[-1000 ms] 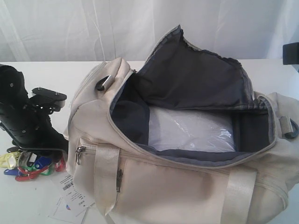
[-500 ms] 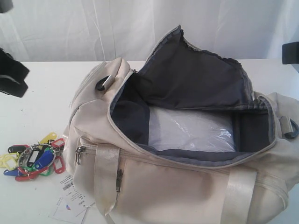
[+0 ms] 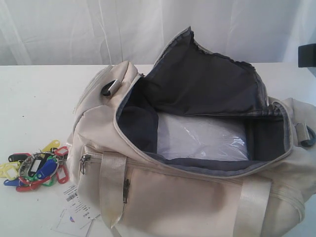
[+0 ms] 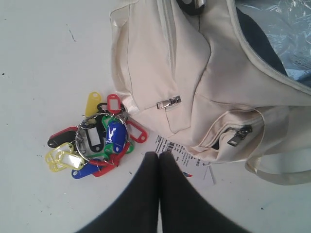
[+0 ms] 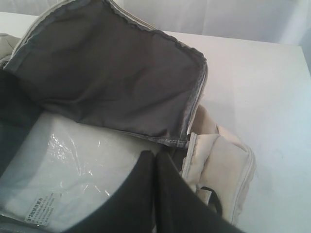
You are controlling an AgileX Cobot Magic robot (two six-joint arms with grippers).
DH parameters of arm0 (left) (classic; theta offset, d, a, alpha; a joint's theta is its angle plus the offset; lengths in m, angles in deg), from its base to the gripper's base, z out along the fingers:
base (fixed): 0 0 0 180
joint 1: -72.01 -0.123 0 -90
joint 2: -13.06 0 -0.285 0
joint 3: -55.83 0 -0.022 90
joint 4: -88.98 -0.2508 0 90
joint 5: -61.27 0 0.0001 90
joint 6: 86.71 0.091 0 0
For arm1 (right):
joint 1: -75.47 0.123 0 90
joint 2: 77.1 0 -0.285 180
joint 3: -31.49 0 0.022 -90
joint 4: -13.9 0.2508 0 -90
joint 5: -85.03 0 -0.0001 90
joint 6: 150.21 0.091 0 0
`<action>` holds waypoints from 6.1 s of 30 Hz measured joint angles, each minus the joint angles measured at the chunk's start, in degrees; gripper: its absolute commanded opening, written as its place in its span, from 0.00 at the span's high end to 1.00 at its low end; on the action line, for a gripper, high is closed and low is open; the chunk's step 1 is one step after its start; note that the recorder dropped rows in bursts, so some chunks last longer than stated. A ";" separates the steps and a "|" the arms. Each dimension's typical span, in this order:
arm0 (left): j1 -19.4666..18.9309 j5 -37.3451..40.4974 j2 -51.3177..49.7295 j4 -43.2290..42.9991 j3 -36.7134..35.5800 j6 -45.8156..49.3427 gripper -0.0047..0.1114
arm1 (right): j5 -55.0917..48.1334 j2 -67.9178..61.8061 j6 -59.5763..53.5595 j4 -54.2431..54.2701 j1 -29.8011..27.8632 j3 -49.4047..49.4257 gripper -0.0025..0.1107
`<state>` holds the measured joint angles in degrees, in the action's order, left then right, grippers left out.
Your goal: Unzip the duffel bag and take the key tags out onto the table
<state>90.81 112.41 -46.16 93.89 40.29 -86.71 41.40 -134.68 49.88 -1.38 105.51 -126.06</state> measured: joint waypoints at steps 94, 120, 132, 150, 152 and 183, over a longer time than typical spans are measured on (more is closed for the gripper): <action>-21.45 -43.29 51.15 6.66 -61.43 2.06 0.96 | 1.32 0.00 0.11 0.00 0.00 0.00 0.98; -19.05 -38.00 51.15 -2.91 -61.46 -2.92 0.96 | 1.32 0.00 0.11 0.00 0.00 0.00 0.98; -19.05 -38.00 51.15 -2.91 -61.46 -2.71 0.96 | 1.32 0.00 0.11 0.00 0.00 0.00 0.98; -19.05 -38.00 51.15 -2.91 -61.46 -2.71 0.96 | 1.32 0.00 0.11 0.00 0.00 0.00 0.98; -19.05 -38.00 51.15 -2.91 -61.46 -2.71 0.96 | 1.32 0.00 0.11 0.00 0.00 0.00 0.98; -19.05 -38.00 51.15 -2.91 -61.46 -2.71 0.96 | 1.32 19.42 0.11 0.26 -6.93 0.00 0.98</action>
<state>71.76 74.41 4.99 90.98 -21.17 -89.42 42.72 -115.26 49.98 -1.12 98.57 -126.06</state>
